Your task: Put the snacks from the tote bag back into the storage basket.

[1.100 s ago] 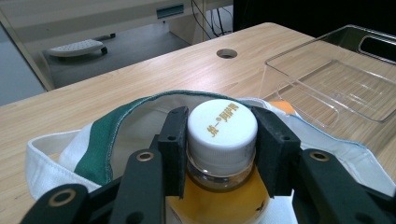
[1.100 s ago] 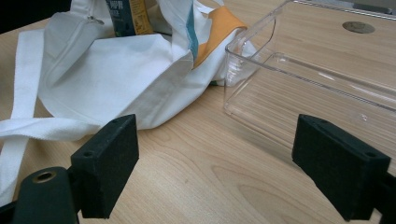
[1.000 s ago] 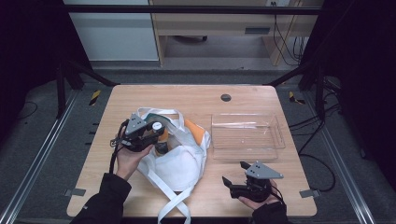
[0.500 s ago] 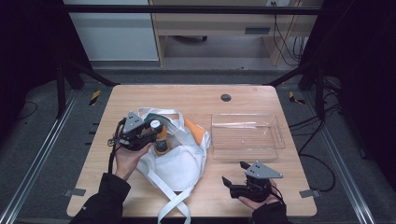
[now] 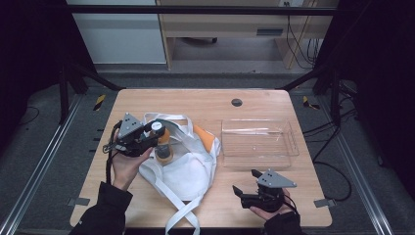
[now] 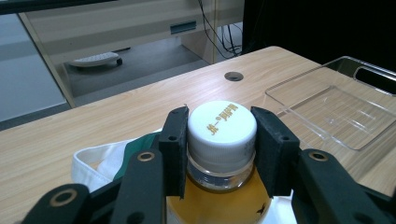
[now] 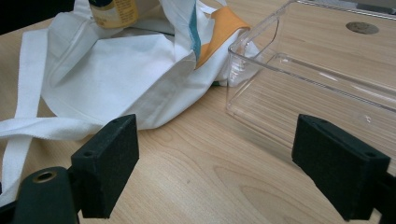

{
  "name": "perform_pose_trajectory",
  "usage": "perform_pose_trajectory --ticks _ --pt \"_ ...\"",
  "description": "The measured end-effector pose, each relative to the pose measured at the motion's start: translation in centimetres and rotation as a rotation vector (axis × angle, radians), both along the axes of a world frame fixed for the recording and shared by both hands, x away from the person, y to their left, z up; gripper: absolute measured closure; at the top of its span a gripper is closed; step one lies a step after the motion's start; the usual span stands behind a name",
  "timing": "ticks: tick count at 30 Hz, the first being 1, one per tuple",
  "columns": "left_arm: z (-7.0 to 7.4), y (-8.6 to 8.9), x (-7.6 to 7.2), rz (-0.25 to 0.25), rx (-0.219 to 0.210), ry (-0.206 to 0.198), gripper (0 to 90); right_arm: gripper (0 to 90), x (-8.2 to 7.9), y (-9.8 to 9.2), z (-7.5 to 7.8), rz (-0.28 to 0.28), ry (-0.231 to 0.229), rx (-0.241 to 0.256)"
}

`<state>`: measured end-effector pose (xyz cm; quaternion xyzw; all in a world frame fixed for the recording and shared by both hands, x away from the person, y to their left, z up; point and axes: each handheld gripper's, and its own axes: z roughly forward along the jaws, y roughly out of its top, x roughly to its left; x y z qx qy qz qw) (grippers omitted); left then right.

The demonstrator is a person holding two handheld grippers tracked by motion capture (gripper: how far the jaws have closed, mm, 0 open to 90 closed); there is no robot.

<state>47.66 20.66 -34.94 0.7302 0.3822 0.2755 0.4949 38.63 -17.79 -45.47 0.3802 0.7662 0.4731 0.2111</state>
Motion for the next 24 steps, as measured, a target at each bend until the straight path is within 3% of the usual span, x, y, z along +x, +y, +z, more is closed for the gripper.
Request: perform_pose_trajectory --ticks 7,24 --pt "1.1 -0.5 -1.1 -0.019 -0.02 -0.002 58.6 15.2 0.0 0.0 0.0 0.001 -0.001 0.001" --pt "2.6 -2.5 -3.0 -0.063 -0.017 -0.016 58.5 15.4 -0.1 0.2 -0.1 0.002 0.002 -0.013"
